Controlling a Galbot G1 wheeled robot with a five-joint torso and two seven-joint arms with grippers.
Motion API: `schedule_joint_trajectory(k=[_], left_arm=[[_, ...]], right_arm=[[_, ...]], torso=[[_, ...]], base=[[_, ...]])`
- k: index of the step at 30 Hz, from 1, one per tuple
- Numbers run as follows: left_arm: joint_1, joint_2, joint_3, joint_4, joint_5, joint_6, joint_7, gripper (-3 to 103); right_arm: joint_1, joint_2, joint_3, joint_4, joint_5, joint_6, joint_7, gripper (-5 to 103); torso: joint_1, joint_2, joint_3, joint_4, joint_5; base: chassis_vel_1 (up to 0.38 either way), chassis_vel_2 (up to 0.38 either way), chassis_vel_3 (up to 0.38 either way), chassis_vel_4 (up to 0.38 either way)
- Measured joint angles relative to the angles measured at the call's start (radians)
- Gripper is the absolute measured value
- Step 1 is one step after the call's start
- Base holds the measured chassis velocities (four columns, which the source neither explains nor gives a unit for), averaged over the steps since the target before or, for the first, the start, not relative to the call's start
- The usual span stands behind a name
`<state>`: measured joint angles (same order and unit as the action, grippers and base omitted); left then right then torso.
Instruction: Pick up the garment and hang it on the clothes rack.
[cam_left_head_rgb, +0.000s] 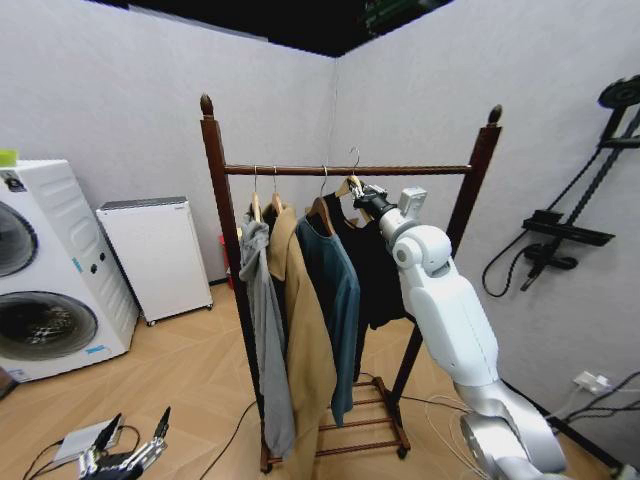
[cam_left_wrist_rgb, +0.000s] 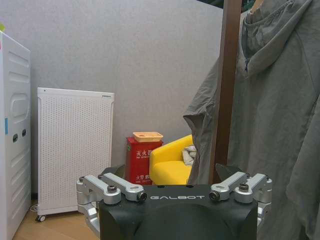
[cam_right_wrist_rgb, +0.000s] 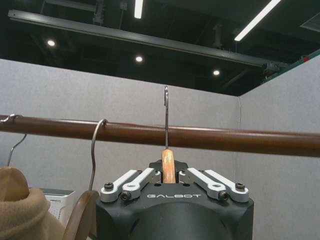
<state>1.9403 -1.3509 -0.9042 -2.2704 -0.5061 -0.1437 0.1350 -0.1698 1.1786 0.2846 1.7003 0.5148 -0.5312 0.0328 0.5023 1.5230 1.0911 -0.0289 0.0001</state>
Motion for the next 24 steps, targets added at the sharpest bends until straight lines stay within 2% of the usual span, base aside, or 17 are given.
schedule_joint_trajectory(k=[10, 12, 14, 15, 17, 20, 21, 23, 24], left_arm=[[0.000, 0.000, 0.000, 0.000, 0.000, 0.000, 0.000, 100], [0.000, 0.000, 0.000, 0.000, 0.000, 0.000, 0.000, 100], [0.000, 0.000, 0.000, 0.000, 0.000, 0.000, 0.000, 100], [0.000, 0.000, 0.000, 0.000, 0.000, 0.000, 0.000, 100], [0.000, 0.000, 0.000, 0.000, 0.000, 0.000, 0.000, 100], [0.000, 0.000, 0.000, 0.000, 0.000, 0.000, 0.000, 100], [0.000, 0.000, 0.000, 0.000, 0.000, 0.000, 0.000, 100], [0.000, 0.000, 0.000, 0.000, 0.000, 0.000, 0.000, 100], [0.000, 0.000, 0.000, 0.000, 0.000, 0.000, 0.000, 100]], right_arm=[[0.010, 0.006, -0.029, -0.080, 0.013, 0.001, -0.015, 10], [0.008, 0.005, -0.027, -0.081, 0.009, -0.001, -0.026, 7], [-0.002, -0.003, -0.018, -0.065, 0.006, 0.001, -0.056, 16], [-0.002, -0.003, -0.018, -0.065, 0.006, 0.001, -0.056, 16], [-0.012, -0.015, -0.017, -0.035, 0.024, 0.007, -0.052, 27], [-0.020, -0.022, -0.017, -0.010, 0.038, 0.008, -0.043, 32], [-0.035, -0.030, -0.011, 0.018, 0.045, 0.008, -0.037, 43], [-0.045, -0.034, -0.006, 0.035, 0.047, 0.008, -0.034, 43], [-0.058, -0.037, 0.001, 0.054, 0.048, 0.007, -0.030, 48]], torso=[[0.000, 0.000, 0.000, 0.0004, -0.0003], [0.000, 0.000, 0.000, 0.0004, -0.0003], [0.000, 0.000, 0.000, 0.0003, 0.0000], [0.000, 0.000, 0.000, 0.0003, 0.0000], [0.000, 0.000, 0.000, 0.0001, -0.0001], [0.000, 0.000, 0.000, 0.0002, -0.0001], [0.000, 0.000, 0.000, 0.0004, -0.0002], [0.000, 0.000, 0.000, 0.0004, -0.0002], [0.000, 0.000, 0.000, 0.0004, -0.0001]], base=[[0.000, 0.000, 0.000, 0.000], [0.000, 0.000, 0.000, 0.000], [0.000, 0.000, 0.000, 0.000], [0.000, 0.000, 0.000, 0.000], [0.000, 0.000, 0.000, 0.000], [0.000, 0.000, 0.000, 0.000], [0.000, 0.000, 0.000, 0.000], [0.000, 0.000, 0.000, 0.000], [0.000, 0.000, 0.000, 0.000]])
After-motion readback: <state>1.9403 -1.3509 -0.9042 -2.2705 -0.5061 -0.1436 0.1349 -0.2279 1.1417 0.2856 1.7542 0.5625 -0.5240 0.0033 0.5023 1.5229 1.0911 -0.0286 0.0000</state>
